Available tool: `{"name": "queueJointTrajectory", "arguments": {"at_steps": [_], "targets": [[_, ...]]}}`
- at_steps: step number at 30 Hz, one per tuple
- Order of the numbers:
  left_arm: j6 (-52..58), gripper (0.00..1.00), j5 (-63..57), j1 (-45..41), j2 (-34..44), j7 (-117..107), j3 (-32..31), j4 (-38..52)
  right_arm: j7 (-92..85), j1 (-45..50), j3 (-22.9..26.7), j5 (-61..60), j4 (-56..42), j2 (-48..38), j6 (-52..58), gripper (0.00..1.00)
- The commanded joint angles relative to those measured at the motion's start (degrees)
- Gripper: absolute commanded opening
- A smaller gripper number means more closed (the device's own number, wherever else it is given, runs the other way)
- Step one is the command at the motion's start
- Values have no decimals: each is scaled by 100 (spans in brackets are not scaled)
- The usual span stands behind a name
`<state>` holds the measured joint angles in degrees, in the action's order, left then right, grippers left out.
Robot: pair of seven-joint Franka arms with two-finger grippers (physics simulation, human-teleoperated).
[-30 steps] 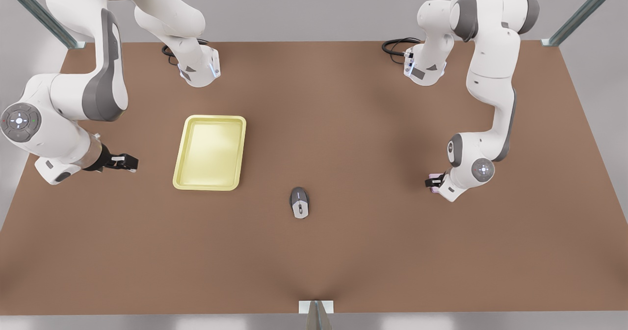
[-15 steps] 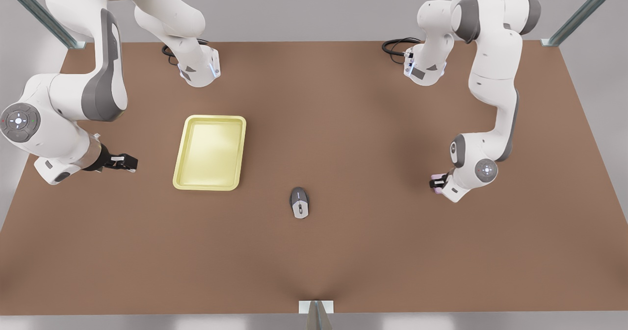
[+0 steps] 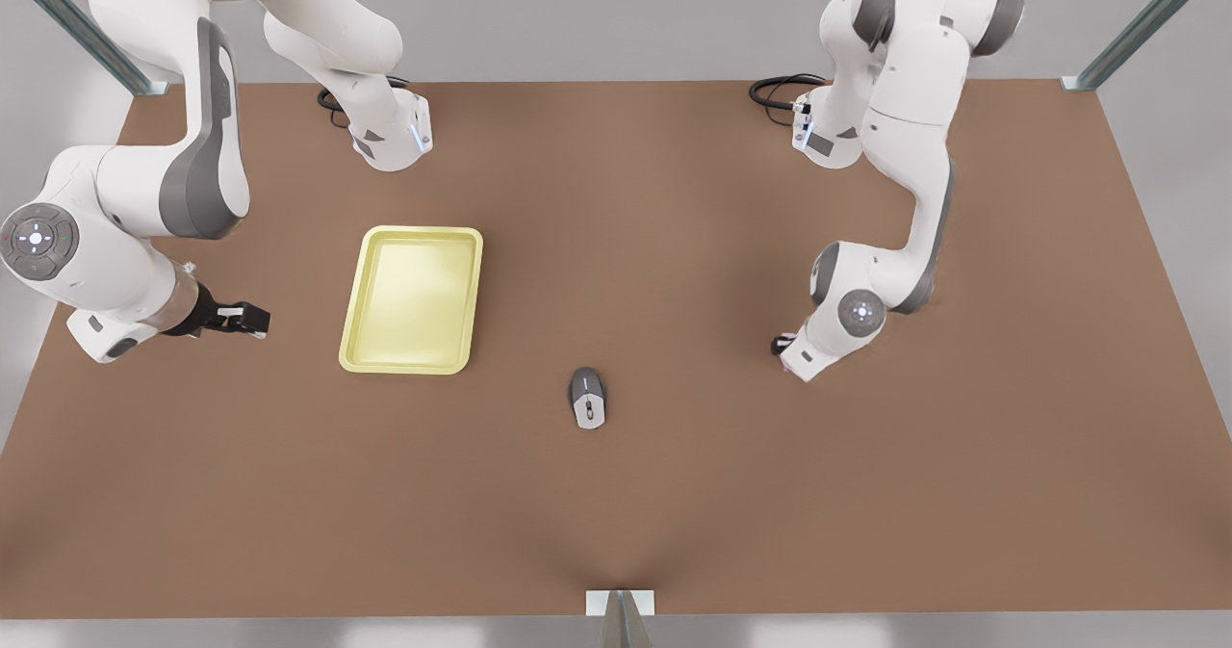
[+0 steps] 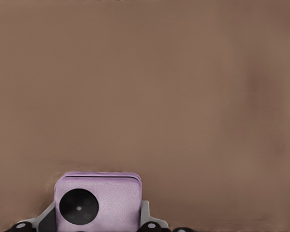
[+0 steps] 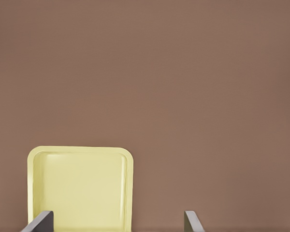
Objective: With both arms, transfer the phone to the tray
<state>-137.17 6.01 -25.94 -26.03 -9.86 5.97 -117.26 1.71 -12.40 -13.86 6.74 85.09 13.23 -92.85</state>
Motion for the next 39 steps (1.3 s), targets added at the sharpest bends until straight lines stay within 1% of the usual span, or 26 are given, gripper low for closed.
{"name": "queueJointTrajectory", "arguments": {"at_steps": [1, 2, 3, 4, 5, 7, 11, 14, 15, 20, 24, 26, 28, 29, 30, 31, 32, 33, 34, 35, 36, 37, 38, 39], "targets": [[656, 80, 14, -464, 133, -3188, -192, 159, -4, 0, -2, 2, -1, -5, 3, 100], [964, 80, -4, -526, 151, -3654, -491, 413, -4, 0, -2, 2, -1, -5, 3, 100], [1682, 80, -12, -946, -243, -4215, -492, 1289, -4, 0, -2, -6, -1, -5, 3, 100], [2439, 80, -21, -1307, -823, -4910, -492, 2555, -22, -8, -2, -6, -1, -5, 3, 100], [2827, 80, 31, -1624, -1193, -5342, -500, 3270, -22, -8, -2, 2, -1, -5, 3, 100], [2951, 80, 75, -1958, -1528, -5729, -509, 3885, -22, -8, -2, 2, -1, -5, 3, 100], [2854, 80, 269, -2503, -1791, -6203, -509, 4158, -22, -8, -2, 2, -1, -5, 3, 100], [2828, 80, 374, -2644, -2538, -6362, -562, 5160, -22, -8, -2, 2, -1, -5, 3, 100], [2617, 80, 374, -2609, -2618, -6353, -553, 5239, -22, -8, -2, -6, -10, -5, 3, 100], [2283, 80, 365, -2697, -2837, -6257, -553, 5222, -13, -8, -2, -6, -19, 22, 3, 100], [1958, 81, 348, -2697, -2952, -5756, -553, 5178, -31, -8, -2, -6, -19, 30, -5, 100], [1843, 99, 339, -2688, -2996, -5712, -562, 5178, -31, -8, -2, -6, -19, 30, -5, 100], [1808, 99, 339, -2688, -2996, -5720, -553, 5186, -31, -8, -2, -6, -19, 30, -5, 100], [1878, 100, 348, -2662, -2943, -5712, -553, 5195, -31, -8, -2, -6, -27, 30, -14, 100], [2702, 99, 313, -2267, -2268, -5028, -509, 5178, -31, 0, -2, -6, -36, 30, -14, 100], [4824, 99, 304, -1399, -1224, -2933, -483, 5204, -13, 0, -2, -6, -106, 74, -6, 100], [6356, 99, -230, -546, -344, -788, -281, 5222, -4, 27, -11, -15, -124, 101, -14, 100], [6817, 99, -645, -149, -17, 281, -123, 5222, -4, 62, -46, -24, -168, 197, -23, 100], [6949, 99, -663, 124, 212, 844, 255, 5230, 22, 71, -55, -796, -177, 268, -58, 100], [7038, 99, -654, 255, 396, 1469, 546, 5178, 39, 184, -73, -1078, -142, 382, -576, 100], [6383, 100, -741, 974, 860, 1557, -144, 4392, 153, 596, -73, -1105, -159, 452, -691, 100], [5456, 100, -1558, 1504, 1616, 1557, -1019, 3159, 565, 1028, -64, -1052, -159, 522, -779, 100], [5770, 100, -1340, 1504, 1671, 1583, -808, 3165, 926, 1361, -64, -1044, -168, 671, -1086, 100], [6228, 100, -1322, 1504, 1557, 1557, -808, 3516, 1400, 1669, -64, -912, -168, 839, -1323, 100]]}}
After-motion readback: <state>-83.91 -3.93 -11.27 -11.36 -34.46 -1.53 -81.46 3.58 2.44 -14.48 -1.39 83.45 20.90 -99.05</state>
